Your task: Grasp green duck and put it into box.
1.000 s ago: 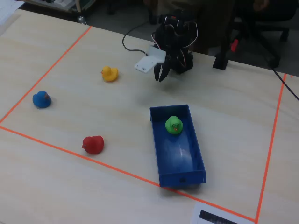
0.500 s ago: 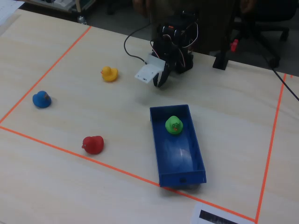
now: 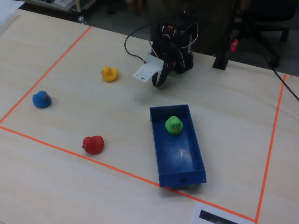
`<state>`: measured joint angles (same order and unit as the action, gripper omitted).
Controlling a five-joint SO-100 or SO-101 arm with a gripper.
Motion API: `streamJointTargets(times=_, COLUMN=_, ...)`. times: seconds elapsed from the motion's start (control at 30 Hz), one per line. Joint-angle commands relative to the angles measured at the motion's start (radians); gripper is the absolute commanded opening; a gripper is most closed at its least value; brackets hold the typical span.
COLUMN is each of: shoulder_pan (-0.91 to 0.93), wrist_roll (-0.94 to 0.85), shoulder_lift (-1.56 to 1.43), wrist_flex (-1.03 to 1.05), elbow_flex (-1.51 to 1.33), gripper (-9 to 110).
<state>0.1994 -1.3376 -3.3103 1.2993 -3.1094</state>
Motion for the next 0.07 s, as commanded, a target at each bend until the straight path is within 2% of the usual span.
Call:
streamJointTargets(times=0.0, shoulder_pan=0.008, wrist_roll=0.009, shoulder_lift=0.0, wrist_flex=0.014, elbow_flex=-0.002, gripper=1)
streamJointTargets(times=0.03, shoulder_pan=0.008, wrist_roll=0.009, shoulder_lift=0.0, wrist_flex=0.014, elbow_flex=-0.002, gripper=2)
